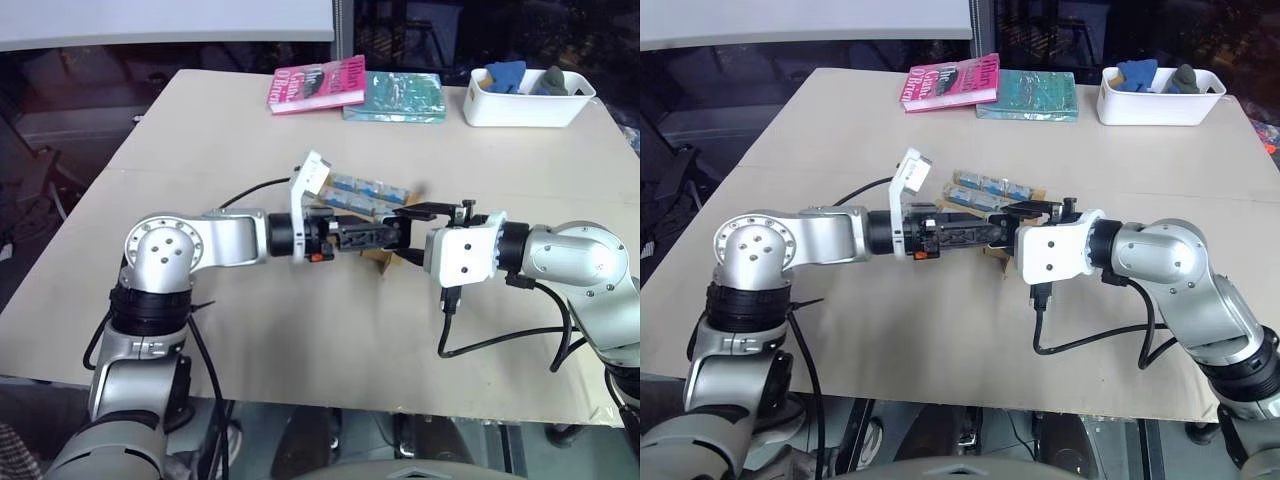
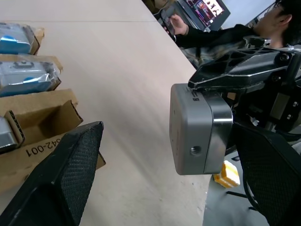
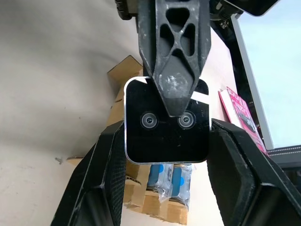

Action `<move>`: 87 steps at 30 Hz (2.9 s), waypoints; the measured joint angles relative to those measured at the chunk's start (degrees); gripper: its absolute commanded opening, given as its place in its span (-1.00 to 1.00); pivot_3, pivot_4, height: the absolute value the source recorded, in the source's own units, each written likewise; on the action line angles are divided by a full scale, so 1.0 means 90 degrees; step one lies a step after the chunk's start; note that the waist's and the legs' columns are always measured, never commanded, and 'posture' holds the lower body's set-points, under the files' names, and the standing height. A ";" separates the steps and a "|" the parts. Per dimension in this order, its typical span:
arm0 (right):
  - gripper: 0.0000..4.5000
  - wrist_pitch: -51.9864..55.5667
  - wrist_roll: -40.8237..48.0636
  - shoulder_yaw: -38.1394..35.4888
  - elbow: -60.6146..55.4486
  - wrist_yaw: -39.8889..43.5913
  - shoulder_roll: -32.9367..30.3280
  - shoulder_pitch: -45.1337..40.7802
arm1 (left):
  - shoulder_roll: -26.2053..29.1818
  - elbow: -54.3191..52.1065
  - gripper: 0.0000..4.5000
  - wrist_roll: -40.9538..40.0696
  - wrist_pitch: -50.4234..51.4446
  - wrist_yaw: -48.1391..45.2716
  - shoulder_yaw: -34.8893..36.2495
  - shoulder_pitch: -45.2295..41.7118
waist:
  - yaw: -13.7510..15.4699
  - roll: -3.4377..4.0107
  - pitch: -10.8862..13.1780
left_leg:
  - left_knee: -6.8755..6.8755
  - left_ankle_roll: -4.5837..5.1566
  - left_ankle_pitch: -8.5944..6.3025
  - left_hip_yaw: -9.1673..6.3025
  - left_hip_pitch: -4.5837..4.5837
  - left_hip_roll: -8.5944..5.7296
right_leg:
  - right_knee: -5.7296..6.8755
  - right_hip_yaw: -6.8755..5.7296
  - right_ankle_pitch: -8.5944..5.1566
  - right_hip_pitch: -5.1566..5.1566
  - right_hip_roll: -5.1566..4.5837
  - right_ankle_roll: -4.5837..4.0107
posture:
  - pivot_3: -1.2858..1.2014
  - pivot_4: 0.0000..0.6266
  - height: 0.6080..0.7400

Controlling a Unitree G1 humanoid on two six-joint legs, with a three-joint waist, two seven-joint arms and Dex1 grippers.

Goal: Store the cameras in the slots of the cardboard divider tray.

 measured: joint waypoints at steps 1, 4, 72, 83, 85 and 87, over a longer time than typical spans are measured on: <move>-0.15 -0.0004 -0.0001 0.0000 0.0000 0.0007 -0.0001 0.0000 | 0.0001 0.0013 1.00 0.0006 0.0018 -0.0025 0.0002 -0.0050 | 0.0000 0.0000 0.0000 | 0.0000 0.0000 0.0000 0.0000 0.0000 0.0000 | 0.0000 0.0000 0.0000 0.0000 0.0000 0.0000 | 0.03 -0.52 1.00; -0.15 -0.0038 -0.0005 0.0002 0.0000 0.0019 -0.0001 0.0000 | 0.0007 0.0102 1.00 0.0066 0.0118 -0.0169 0.0003 -0.0225 | -0.0001 0.0000 0.0000 | 0.0000 0.0000 0.0000 0.0000 0.0000 0.0000 | 0.0000 0.0000 0.0000 0.0000 0.0001 0.0000 | 0.03 -0.52 1.00; 0.99 0.3417 0.1290 -0.1783 -0.1918 -0.1283 0.0229 0.2226 | -0.0077 0.5458 -0.67 0.7839 -0.4799 -0.7886 -0.3793 -0.3729 | -0.0001 -0.0016 0.0010 | 0.0005 0.0005 -0.0003 0.0014 -0.0027 -0.0005 | 0.0001 0.0016 -0.0004 -0.0029 0.0035 0.0005 | 0.03 -0.52 1.00; 0.99 0.3895 0.1285 -0.1696 -0.2474 -0.2125 0.0355 0.2583 | -0.1356 0.8579 -0.67 0.9634 -0.7622 -0.8542 -0.3648 -0.5122 | 0.0011 -0.0022 0.0012 | 0.0060 0.0034 -0.0019 0.0000 -0.0134 0.0000 | 0.0012 0.0006 -0.0008 -0.0103 0.0031 0.0019 | 0.03 -0.52 1.00; 0.99 0.3925 0.1287 -0.1685 -0.2512 -0.2225 0.0365 0.2601 | -0.1515 0.8771 -0.67 0.9668 -0.7640 -0.8682 -0.3485 -0.5205 | 0.0006 -0.0023 0.0013 | 0.0068 0.0038 -0.0021 -0.0001 -0.0140 0.0001 | 0.0012 0.0006 -0.0006 -0.0104 0.0031 0.0023 | 0.03 -0.52 1.00; 0.99 0.3950 0.1292 -0.1683 -0.2567 -0.2328 0.0374 0.2611 | -0.1655 0.8951 -0.67 0.9689 -0.7638 -0.8796 -0.3380 -0.5402 | 0.0006 -0.0023 0.0013 | 0.0071 0.0040 -0.0023 -0.0002 -0.0143 0.0000 | 0.0013 0.0006 -0.0006 -0.0106 0.0031 0.0025 | 0.03 -0.52 1.00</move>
